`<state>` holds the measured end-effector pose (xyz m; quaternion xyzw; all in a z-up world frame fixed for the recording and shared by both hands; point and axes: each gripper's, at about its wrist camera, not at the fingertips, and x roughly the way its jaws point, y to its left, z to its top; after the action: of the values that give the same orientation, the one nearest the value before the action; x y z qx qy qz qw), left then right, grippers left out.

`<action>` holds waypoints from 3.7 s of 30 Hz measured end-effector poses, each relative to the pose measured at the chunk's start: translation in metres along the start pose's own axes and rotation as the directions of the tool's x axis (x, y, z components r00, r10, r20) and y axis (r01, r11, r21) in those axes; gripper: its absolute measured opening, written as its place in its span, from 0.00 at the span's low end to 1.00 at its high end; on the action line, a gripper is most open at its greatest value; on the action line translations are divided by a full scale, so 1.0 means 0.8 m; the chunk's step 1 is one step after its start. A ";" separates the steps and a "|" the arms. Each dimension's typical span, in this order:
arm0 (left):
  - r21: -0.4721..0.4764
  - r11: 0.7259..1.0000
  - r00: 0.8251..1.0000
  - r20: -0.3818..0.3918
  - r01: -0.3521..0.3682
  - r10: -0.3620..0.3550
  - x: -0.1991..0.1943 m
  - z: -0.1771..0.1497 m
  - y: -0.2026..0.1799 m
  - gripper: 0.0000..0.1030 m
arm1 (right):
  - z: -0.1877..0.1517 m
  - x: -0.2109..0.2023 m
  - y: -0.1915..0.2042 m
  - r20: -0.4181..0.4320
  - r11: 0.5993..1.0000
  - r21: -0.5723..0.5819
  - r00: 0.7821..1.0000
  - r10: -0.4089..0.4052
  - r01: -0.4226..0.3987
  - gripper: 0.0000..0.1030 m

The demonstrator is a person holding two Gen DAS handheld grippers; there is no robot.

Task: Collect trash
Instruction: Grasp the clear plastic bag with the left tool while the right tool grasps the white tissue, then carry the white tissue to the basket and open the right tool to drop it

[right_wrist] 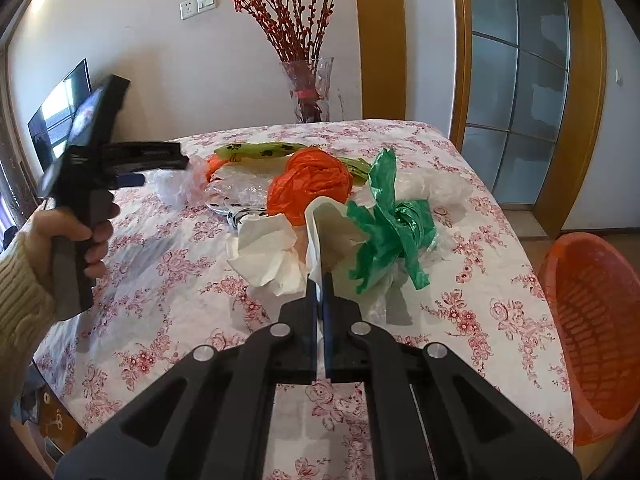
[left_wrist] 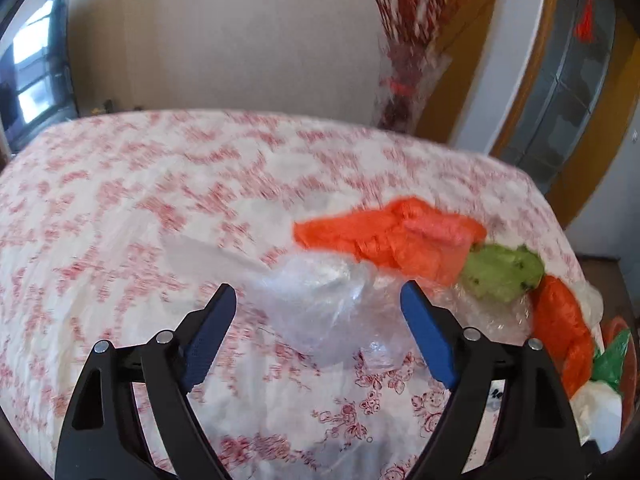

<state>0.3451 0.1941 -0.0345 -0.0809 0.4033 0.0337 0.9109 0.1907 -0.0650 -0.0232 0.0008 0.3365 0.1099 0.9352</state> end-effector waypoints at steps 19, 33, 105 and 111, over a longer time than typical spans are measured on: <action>0.079 0.996 0.997 0.056 0.049 -0.054 -0.044 -0.033 0.001 0.13 | 0.003 -0.029 0.001 0.052 1.000 0.003 0.998 0.018 -0.018 0.03; 0.124 0.988 0.986 0.130 0.092 -0.108 -0.127 -0.050 -0.021 0.12 | 0.020 -0.087 0.002 0.165 0.999 0.010 0.985 0.047 -0.049 0.03; 0.487 0.660 0.816 -0.252 0.571 -0.520 -0.122 -0.200 -0.484 0.39 | -0.087 -0.172 -0.381 0.126 0.780 0.520 0.872 -0.474 0.348 0.19; 0.489 0.687 0.840 -0.232 0.537 -0.491 -0.124 -0.198 -0.464 0.49 | -0.101 -0.178 -0.382 0.105 0.758 0.527 0.856 -0.506 0.384 0.38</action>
<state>0.2101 -0.1986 -0.0216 0.0655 0.3944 -0.3401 0.8512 0.0958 -0.3985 -0.0195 0.1696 0.2274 -0.2066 0.9364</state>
